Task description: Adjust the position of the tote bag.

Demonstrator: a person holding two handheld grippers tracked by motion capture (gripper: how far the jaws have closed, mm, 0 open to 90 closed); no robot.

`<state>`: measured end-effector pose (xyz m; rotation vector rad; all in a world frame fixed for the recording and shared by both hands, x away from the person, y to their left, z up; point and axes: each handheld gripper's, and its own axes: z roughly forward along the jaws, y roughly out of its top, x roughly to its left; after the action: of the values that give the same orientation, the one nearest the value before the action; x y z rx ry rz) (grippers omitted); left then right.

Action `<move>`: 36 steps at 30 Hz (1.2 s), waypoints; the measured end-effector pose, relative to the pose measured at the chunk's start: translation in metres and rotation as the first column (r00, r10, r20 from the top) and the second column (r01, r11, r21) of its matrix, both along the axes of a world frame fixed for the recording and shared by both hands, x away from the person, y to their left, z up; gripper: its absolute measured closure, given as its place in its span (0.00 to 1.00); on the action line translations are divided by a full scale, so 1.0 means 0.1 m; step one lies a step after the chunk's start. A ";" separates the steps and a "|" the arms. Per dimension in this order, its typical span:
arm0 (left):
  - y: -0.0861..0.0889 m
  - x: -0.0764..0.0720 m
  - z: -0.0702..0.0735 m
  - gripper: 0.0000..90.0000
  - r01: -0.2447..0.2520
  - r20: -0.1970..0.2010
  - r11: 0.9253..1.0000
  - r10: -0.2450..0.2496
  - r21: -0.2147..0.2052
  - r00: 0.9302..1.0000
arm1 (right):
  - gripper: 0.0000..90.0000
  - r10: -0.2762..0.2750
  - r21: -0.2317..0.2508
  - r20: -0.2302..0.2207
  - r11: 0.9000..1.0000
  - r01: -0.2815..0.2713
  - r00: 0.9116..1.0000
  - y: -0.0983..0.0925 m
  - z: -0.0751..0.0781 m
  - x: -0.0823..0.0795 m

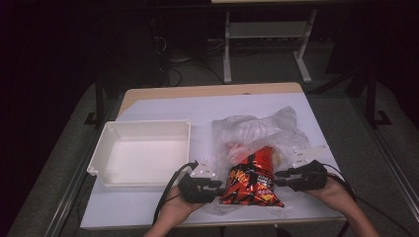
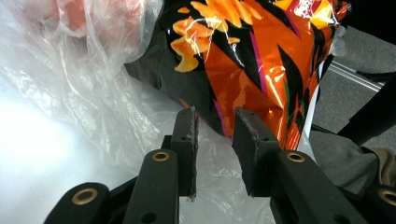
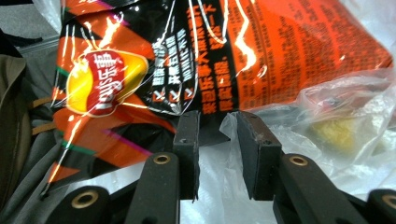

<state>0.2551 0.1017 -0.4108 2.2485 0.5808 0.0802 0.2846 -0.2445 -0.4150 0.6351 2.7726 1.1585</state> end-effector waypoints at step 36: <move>-0.01 0.02 -0.09 0.75 0.017 -0.029 1.000 -0.017 0.017 0.999 | 0.70 0.071 0.007 0.020 0.997 -0.071 0.997 0.05 -0.09 -0.15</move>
<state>0.2575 0.1005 -0.4197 2.2747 0.5786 0.0444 0.2701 -0.2399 -0.4241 0.5267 2.7974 1.1823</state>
